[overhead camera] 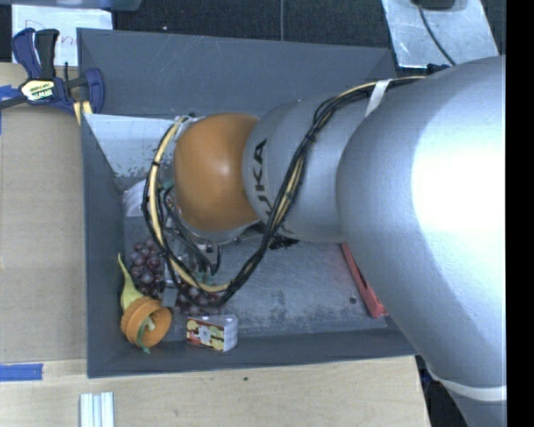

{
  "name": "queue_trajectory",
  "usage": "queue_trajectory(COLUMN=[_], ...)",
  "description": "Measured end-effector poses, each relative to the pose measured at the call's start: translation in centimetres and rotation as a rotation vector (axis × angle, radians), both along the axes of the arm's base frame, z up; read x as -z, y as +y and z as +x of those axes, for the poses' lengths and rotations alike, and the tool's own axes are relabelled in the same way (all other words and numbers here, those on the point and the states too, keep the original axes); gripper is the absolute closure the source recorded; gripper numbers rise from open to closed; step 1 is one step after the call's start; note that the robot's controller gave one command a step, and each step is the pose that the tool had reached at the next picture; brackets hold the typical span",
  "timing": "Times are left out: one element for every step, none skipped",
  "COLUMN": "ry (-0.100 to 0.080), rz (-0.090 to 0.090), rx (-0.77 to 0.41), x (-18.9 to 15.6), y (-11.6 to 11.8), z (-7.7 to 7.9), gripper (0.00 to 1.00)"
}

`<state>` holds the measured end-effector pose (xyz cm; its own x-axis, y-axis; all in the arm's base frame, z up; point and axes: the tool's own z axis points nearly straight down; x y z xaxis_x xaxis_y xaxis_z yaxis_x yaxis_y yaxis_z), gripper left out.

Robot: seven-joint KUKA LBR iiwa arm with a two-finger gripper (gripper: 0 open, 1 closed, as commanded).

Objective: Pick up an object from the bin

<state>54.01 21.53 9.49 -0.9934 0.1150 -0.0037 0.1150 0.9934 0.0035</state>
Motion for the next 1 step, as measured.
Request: queue_trajectory(ry=[-0.008], rz=[0.001], rx=[0.105], x=[-2.38], y=[0.47], z=[-2.06], gripper=[0.0])
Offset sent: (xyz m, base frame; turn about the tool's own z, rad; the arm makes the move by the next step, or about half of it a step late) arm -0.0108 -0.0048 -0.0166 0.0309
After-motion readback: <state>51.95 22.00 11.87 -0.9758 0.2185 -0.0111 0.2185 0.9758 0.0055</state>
